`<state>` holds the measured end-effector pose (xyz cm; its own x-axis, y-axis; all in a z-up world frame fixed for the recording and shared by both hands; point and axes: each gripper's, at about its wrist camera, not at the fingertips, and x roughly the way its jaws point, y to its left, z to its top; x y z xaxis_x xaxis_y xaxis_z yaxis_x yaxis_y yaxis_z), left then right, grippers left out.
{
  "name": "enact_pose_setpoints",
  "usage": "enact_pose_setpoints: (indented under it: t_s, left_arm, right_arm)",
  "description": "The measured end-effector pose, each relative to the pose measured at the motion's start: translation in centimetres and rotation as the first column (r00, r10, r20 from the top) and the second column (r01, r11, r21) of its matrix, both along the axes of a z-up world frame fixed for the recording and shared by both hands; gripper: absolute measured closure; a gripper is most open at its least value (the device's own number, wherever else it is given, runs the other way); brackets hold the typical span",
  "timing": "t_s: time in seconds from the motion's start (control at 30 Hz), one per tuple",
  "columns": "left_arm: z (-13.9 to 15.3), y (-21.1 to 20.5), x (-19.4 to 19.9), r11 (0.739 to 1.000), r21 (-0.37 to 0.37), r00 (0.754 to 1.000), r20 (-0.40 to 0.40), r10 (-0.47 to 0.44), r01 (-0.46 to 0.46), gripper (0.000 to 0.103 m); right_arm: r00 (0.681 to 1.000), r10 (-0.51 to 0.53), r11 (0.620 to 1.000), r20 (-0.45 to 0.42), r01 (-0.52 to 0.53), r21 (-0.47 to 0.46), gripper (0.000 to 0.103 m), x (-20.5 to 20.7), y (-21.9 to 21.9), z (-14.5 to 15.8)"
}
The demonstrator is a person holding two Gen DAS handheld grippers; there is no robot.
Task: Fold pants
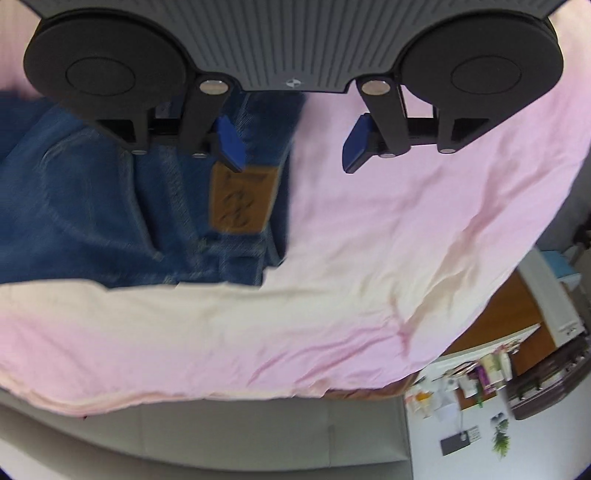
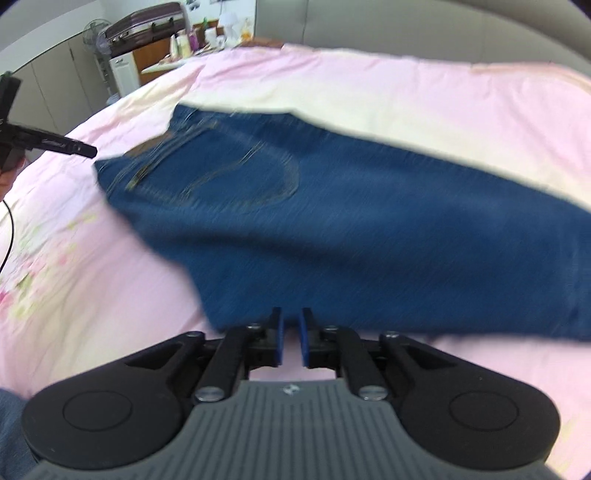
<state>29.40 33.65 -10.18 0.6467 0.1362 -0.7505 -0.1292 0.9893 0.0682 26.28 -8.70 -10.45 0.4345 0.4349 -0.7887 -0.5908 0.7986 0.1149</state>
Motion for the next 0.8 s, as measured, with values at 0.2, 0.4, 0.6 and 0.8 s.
enact_pose_setpoints:
  t_s: [0.2, 0.4, 0.6, 0.8]
  left_arm:
    - [-0.9, -1.0, 6.1, 1.000, -0.013, 0.998, 0.060, 0.029, -0.028, 0.029]
    - [-3.3, -1.4, 11.4, 0.999, 0.036, 0.998, 0.052, 0.037, -0.039, 0.029]
    - [-2.6, -2.9, 11.1, 0.995, 0.063, 0.987, 0.145, 0.068, -0.077, 0.100]
    - [-2.0, -2.6, 11.4, 0.938, 0.302, 0.981, 0.143, 0.133, -0.171, 0.103]
  right_arm:
    - [0.995, -0.012, 0.998, 0.101, 0.019, -0.063, 0.079, 4.6, -0.1, 0.7]
    - [0.992, -0.076, 0.995, 0.103, 0.082, -0.064, 0.079, 8.7, -1.3, -0.9]
    - [0.990, -0.083, 0.996, 0.113, 0.086, -0.015, 0.074, 10.8, -1.8, -2.3]
    - [0.997, -0.014, 0.999, 0.074, 0.011, 0.045, 0.074, 12.9, 0.4, -2.9]
